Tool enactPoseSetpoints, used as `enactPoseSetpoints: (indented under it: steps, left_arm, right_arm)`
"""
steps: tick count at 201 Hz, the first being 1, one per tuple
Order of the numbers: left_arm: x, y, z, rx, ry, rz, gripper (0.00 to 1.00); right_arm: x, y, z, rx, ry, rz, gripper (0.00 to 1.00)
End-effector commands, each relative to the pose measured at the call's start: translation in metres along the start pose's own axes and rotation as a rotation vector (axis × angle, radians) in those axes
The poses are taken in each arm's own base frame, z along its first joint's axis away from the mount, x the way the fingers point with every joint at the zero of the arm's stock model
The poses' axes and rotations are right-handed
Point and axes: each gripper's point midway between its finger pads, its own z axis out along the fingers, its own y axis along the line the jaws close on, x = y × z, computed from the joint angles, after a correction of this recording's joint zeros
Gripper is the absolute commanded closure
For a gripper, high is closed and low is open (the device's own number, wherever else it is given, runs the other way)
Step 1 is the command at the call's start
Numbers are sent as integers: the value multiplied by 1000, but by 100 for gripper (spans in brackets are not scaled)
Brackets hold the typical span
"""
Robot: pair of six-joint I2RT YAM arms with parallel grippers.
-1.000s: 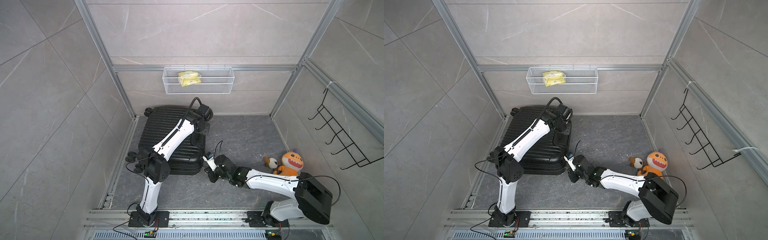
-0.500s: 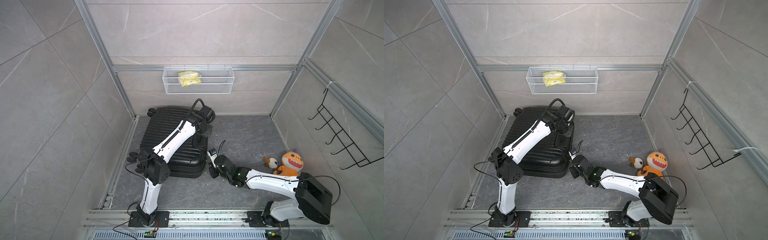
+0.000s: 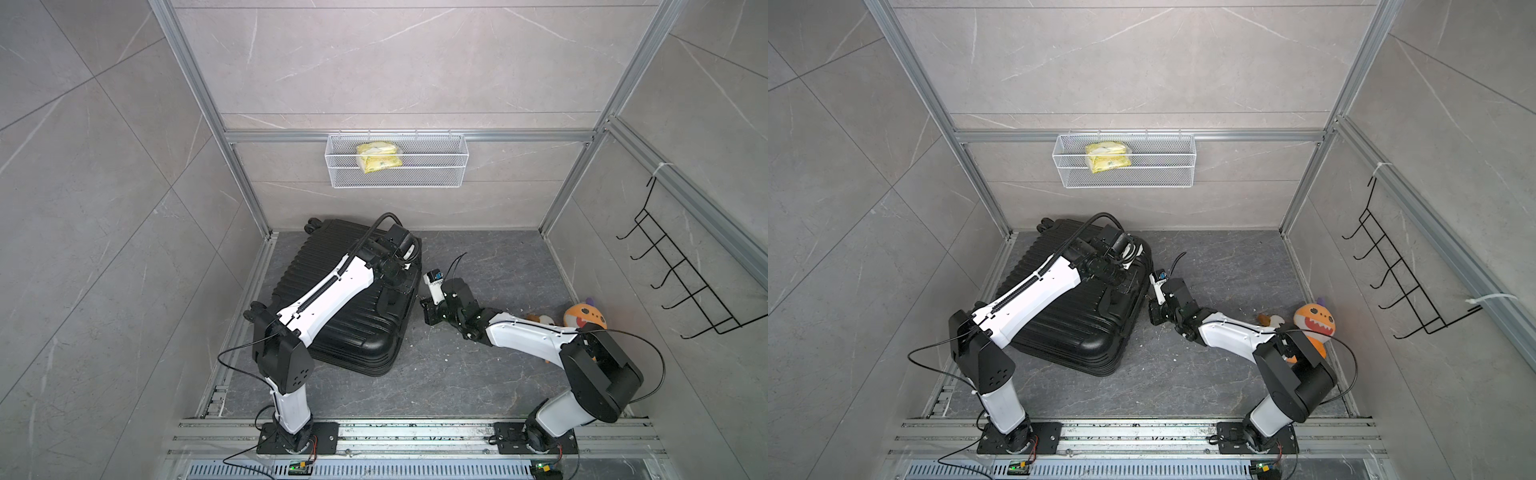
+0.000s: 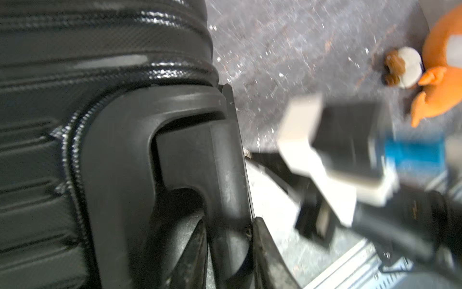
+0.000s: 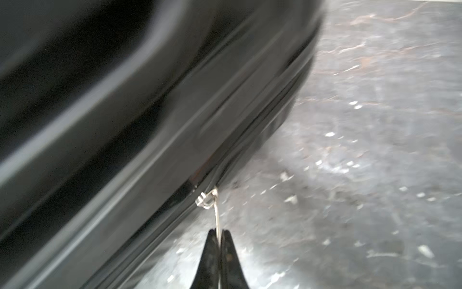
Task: Close the suitcase zippers
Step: Zip the zipper on the suitcase.
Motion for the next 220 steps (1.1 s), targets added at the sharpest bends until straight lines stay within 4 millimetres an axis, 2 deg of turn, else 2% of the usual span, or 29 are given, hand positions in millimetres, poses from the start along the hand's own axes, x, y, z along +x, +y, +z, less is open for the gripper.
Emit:
enactPoseSetpoints:
  steps: [1, 32, 57, 97, 116, 146, 173, 220]
  left_arm:
    - [48, -8, -43, 81, 103, 87, 100]
    - [59, -16, -40, 131, 120, 126, 100]
    - [67, -18, -35, 151, 143, 155, 100]
    - [78, -20, -24, 179, 186, 197, 100]
    - [84, -10, -16, 136, 223, 203, 100]
    - [84, 21, -12, -22, 213, 183, 100]
    - [87, 35, -13, -79, 213, 183, 100]
    - [100, 61, -17, -170, 232, 170, 100]
  right_arm:
    - [16, -88, 1, 283, 103, 86, 100]
    - [-2, -122, 2, 326, 129, 132, 100]
    - [-8, -148, 0, 334, 153, 157, 100]
    - [1, -181, -13, 347, 210, 200, 100]
    - [12, -193, -23, 366, 241, 217, 100]
    - [26, -191, -42, 377, 258, 206, 100]
    - [38, -184, -56, 375, 258, 217, 100]
    - [51, -154, -75, 286, 254, 204, 100]
